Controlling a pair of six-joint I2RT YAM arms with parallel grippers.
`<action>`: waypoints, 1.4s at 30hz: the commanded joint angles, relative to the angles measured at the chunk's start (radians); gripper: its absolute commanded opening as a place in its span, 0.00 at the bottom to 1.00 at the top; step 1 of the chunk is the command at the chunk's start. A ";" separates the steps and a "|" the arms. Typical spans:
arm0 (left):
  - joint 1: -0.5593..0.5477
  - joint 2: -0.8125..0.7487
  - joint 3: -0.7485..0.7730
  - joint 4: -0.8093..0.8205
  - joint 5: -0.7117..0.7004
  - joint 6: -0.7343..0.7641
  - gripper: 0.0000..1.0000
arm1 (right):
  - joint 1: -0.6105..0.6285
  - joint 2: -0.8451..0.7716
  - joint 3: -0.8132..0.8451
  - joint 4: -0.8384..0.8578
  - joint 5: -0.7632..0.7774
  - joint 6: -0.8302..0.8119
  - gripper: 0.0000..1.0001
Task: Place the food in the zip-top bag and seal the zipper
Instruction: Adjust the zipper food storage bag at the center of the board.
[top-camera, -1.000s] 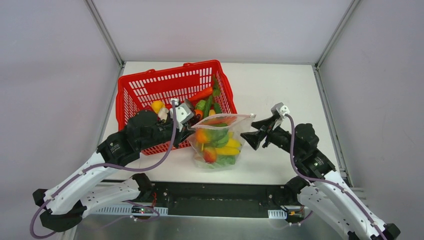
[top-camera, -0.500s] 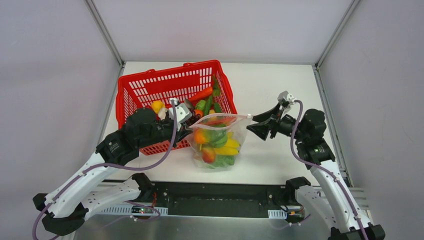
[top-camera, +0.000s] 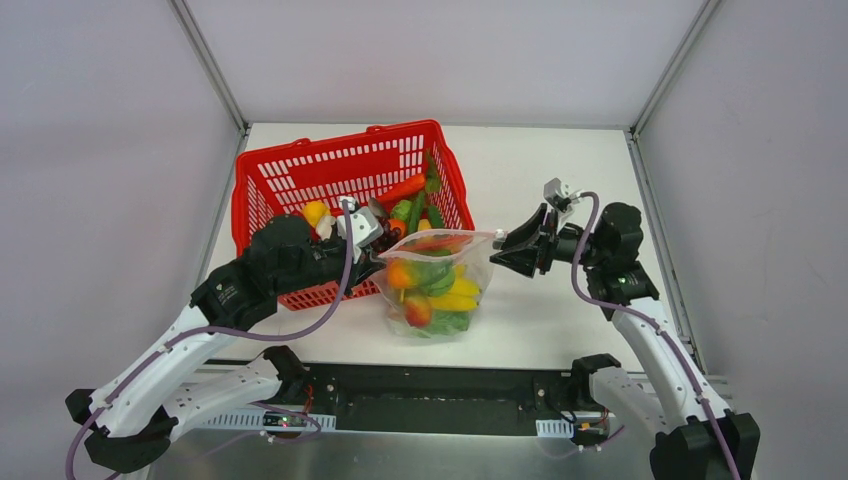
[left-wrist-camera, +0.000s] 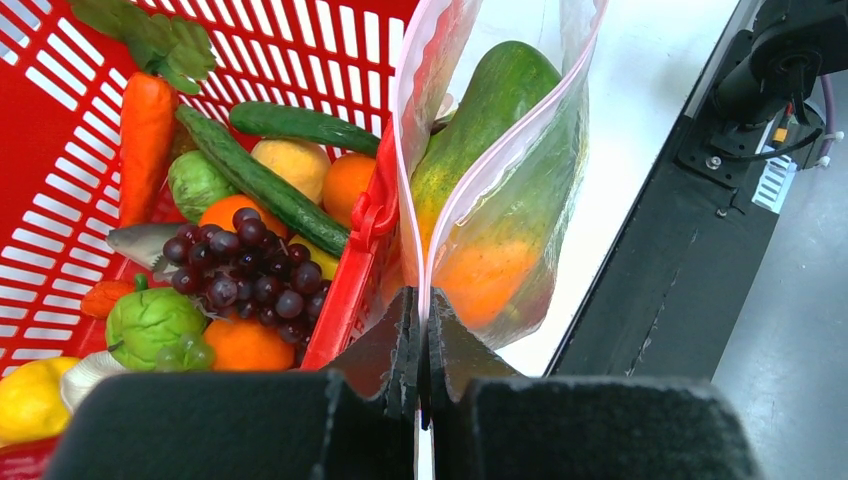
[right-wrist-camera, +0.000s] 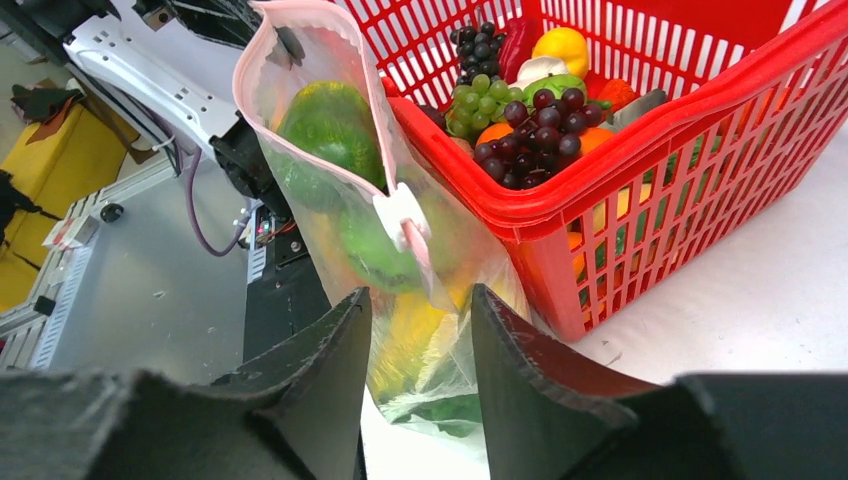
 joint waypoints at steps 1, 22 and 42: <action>0.015 -0.003 0.041 0.001 0.025 0.011 0.00 | -0.014 0.024 0.058 0.078 -0.101 -0.068 0.43; 0.038 0.039 0.051 -0.006 0.063 -0.001 0.00 | -0.037 0.110 0.110 0.145 -0.220 -0.053 0.29; 0.055 -0.004 0.007 0.032 0.056 -0.026 0.00 | -0.035 0.077 0.050 0.285 -0.192 0.043 0.01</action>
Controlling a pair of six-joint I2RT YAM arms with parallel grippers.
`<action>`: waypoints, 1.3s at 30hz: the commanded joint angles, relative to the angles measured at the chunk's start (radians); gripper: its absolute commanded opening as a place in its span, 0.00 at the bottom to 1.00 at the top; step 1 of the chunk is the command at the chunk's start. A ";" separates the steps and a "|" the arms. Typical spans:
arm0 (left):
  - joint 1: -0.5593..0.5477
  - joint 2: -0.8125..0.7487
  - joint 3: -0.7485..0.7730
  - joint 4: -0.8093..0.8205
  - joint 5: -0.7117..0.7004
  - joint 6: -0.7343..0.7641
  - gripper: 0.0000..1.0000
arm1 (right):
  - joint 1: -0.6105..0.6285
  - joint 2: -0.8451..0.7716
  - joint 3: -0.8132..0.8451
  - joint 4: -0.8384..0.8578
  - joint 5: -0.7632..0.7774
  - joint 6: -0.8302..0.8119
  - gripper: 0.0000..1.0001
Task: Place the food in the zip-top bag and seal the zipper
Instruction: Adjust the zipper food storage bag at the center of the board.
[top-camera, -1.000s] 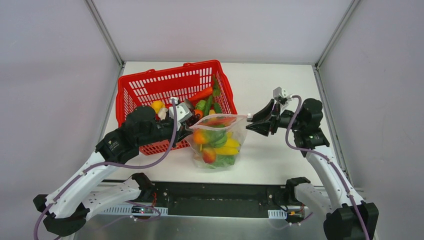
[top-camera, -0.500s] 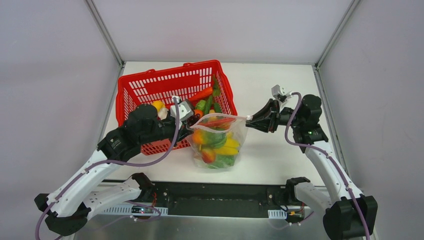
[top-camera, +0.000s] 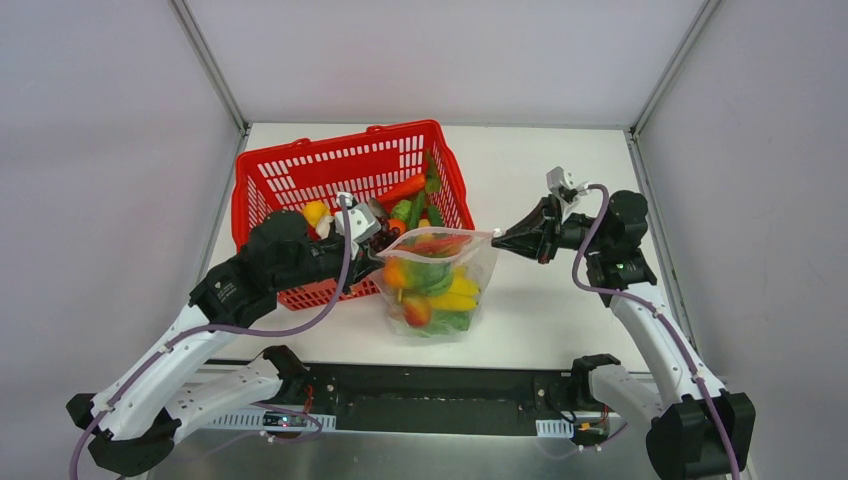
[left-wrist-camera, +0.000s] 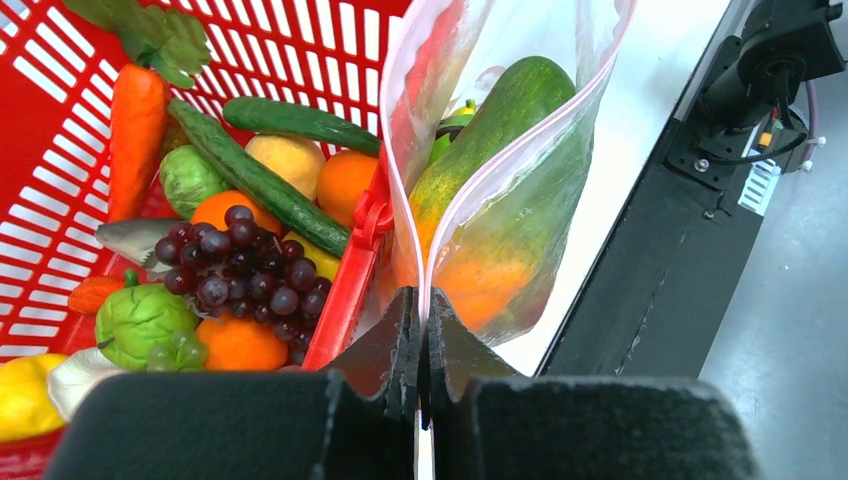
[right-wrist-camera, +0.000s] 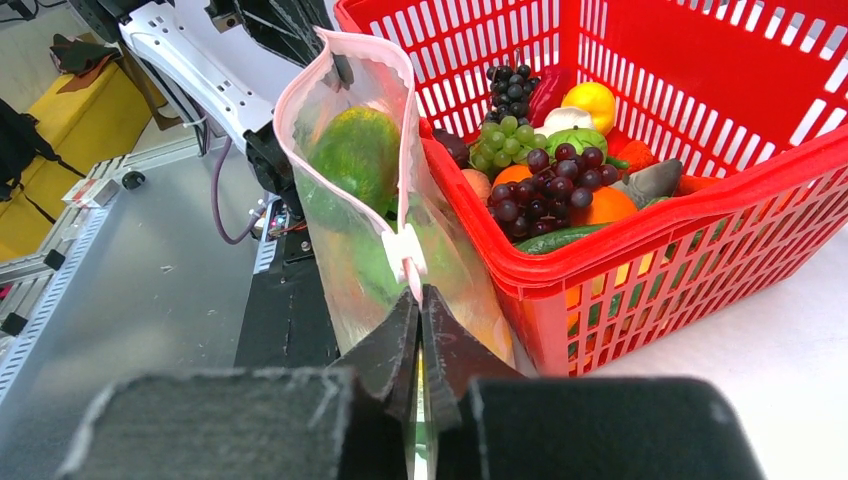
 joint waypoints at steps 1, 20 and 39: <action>0.015 -0.017 -0.012 0.050 -0.011 -0.017 0.00 | -0.004 -0.035 -0.015 0.092 -0.018 0.031 0.00; 0.019 -0.056 0.076 0.028 -0.130 -0.068 0.83 | 0.007 -0.233 -0.189 0.175 0.345 0.349 0.00; -0.206 0.336 0.449 0.025 -0.057 0.054 0.87 | 0.028 -0.281 -0.255 0.242 0.347 0.414 0.00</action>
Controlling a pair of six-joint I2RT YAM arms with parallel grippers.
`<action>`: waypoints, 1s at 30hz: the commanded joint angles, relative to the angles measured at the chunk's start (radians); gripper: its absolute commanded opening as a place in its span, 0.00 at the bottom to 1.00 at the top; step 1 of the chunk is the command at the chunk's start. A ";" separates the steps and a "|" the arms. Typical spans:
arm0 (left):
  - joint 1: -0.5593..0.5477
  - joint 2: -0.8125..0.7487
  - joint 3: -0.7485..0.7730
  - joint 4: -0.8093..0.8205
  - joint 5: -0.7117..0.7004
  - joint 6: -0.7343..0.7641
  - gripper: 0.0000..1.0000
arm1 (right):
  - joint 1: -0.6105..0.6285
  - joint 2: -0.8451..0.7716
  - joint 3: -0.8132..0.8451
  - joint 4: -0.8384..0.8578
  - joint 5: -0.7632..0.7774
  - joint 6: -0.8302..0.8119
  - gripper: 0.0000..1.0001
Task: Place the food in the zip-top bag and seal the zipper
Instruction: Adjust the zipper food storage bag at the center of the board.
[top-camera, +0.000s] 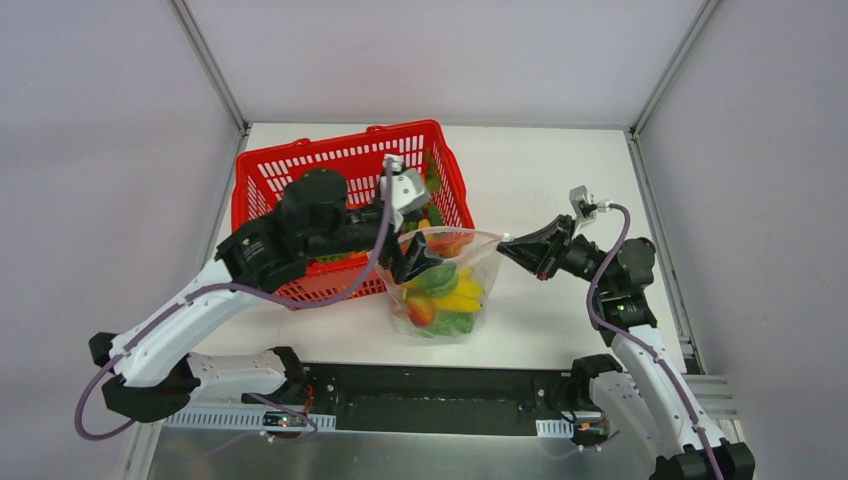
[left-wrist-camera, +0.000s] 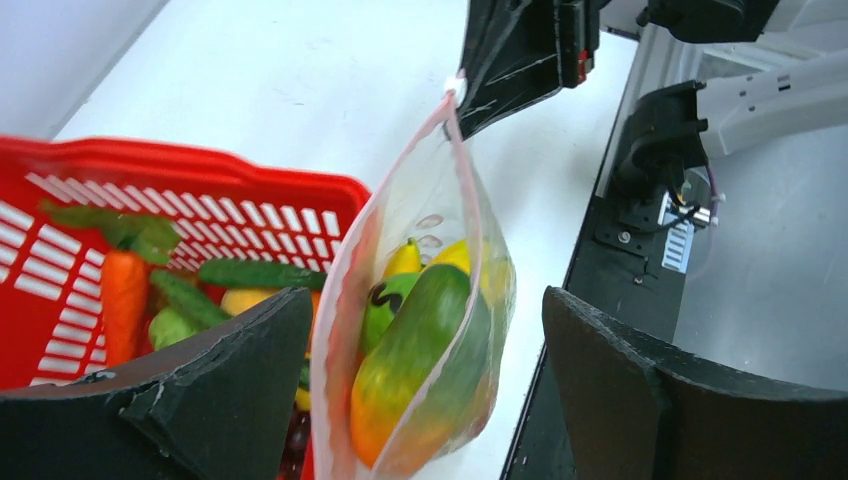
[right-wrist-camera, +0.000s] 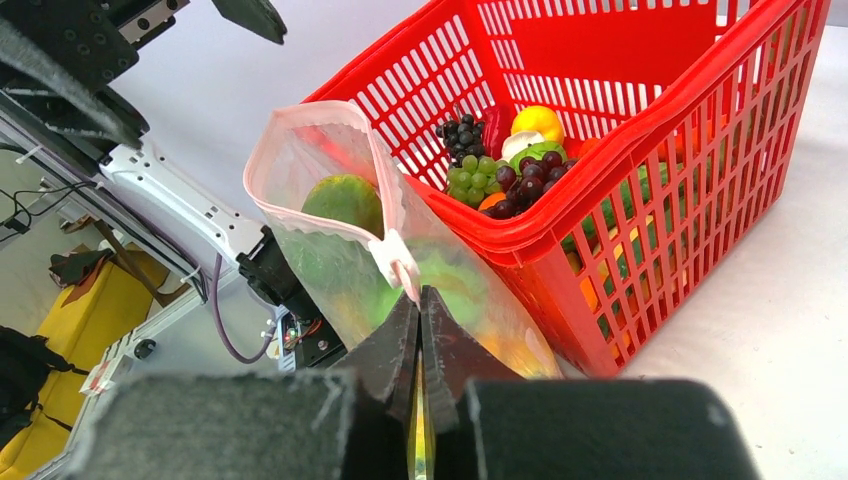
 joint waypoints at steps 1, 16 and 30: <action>-0.054 0.096 0.114 0.014 -0.029 0.073 0.87 | 0.008 -0.027 -0.009 0.080 0.001 0.019 0.00; -0.143 0.430 0.333 0.027 0.031 0.161 0.82 | 0.015 -0.084 -0.044 0.079 0.010 0.035 0.00; -0.164 0.543 0.377 0.041 0.019 0.183 0.48 | 0.016 -0.072 -0.051 0.079 0.010 0.039 0.00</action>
